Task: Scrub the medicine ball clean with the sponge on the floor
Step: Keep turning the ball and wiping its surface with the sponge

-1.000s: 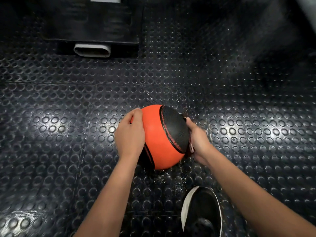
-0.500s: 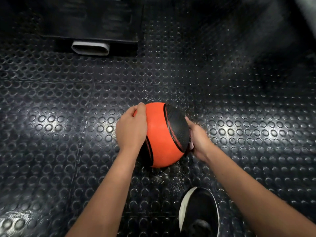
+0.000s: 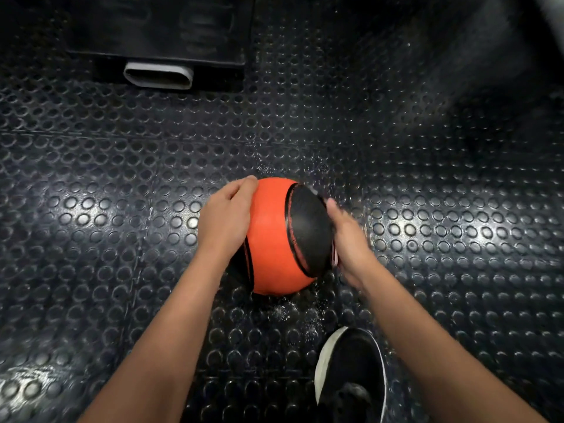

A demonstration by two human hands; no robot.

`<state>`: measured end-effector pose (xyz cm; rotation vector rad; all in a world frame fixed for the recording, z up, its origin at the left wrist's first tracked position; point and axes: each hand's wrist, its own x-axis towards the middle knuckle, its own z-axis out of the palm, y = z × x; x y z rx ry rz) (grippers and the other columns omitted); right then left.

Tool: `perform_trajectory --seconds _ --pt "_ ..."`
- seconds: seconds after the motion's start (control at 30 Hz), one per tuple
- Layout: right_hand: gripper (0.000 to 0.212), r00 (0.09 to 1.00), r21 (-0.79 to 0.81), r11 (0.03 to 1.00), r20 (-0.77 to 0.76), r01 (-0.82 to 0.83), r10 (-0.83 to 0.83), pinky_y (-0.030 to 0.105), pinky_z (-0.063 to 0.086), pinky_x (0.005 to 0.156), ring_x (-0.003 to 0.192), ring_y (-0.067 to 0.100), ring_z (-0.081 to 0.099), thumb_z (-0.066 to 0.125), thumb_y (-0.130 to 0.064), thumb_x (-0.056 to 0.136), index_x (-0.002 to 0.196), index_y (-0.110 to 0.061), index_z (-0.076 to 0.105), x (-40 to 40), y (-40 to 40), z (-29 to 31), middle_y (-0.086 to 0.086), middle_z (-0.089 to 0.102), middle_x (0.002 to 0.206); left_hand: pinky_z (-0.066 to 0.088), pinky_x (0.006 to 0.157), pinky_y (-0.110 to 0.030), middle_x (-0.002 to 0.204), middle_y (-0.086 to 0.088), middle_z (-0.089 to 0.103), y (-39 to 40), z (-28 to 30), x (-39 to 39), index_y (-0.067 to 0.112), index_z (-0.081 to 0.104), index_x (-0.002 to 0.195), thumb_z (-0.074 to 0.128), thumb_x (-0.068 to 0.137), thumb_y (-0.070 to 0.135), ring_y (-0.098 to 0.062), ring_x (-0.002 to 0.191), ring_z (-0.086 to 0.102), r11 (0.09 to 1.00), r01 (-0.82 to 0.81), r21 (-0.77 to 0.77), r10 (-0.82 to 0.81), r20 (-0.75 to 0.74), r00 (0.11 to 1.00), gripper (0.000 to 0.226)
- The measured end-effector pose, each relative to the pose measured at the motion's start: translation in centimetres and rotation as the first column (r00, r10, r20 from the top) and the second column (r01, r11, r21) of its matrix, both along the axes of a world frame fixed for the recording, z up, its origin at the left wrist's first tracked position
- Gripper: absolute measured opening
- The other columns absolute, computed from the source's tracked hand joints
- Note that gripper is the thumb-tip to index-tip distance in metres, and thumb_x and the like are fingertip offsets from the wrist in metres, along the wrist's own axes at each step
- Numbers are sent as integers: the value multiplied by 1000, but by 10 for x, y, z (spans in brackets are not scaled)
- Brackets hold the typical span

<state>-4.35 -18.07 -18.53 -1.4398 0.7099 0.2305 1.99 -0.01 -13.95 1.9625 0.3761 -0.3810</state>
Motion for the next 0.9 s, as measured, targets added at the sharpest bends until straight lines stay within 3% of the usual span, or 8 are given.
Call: perform_trajectory --seconds 0.1,0.2,0.3,0.4,0.57,0.67,0.83,0.9 --pt "48 991 122 990 -123 64 -49 48 43 118 128 19 64 41 -47 109 139 -17 64 -14 -3 -18 3 72 133 32 97 -26 137 15 67 4 8 12 38 74 129 54 98 60 -7 127 53 987 146 70 -147 2 989 43" --pt "42 985 -68 983 2 173 -173 44 45 116 125 15 64 40 -45 110 133 -22 66 -12 0 2 -1 71 132 27 97 -26 141 7 63 2 12 16 48 71 129 49 104 56 -13 135 49 932 312 184 -320 13 947 35" --pt "36 984 -181 974 140 137 -113 37 51 103 109 11 68 41 -47 109 110 -31 73 6 3 34 -8 75 113 29 99 -26 133 8 64 -6 8 11 50 72 125 49 103 55 -11 129 51 926 333 178 -352 89 932 31" --pt "37 990 -286 957 116 -44 81 42 49 107 113 15 66 45 -54 104 113 -33 74 14 6 40 -8 74 116 37 98 -28 129 9 70 -15 1 4 33 76 123 46 101 45 -11 122 58 976 152 156 -180 187 966 39" --pt "43 998 -185 983 64 3 9 48 50 110 116 16 68 51 -60 97 119 -31 74 10 4 32 -6 76 118 43 67 -26 88 4 73 -14 10 -18 28 75 92 52 98 21 -20 82 65 923 -375 87 351 208 913 24" --pt "38 997 -262 965 73 18 1 44 50 107 113 16 67 46 -55 105 115 -31 74 6 5 32 -7 75 114 36 87 -21 115 5 63 -17 8 -59 27 67 102 49 105 26 -14 107 56 827 -563 10 557 127 821 18" --pt "35 993 -173 978 42 117 -111 40 55 94 107 19 70 46 -51 106 109 -30 73 1 4 27 -3 76 110 31 112 -30 153 13 50 -33 -7 -94 32 53 150 30 113 52 -8 141 44 902 -418 -104 428 91 899 48" --pt "35 983 -107 977 42 182 -179 32 53 84 103 14 68 44 -46 108 113 -25 72 0 6 27 -3 74 111 34 113 -28 143 23 57 -33 -8 -82 43 59 141 33 111 55 -4 136 46 914 -396 -85 404 119 907 42"
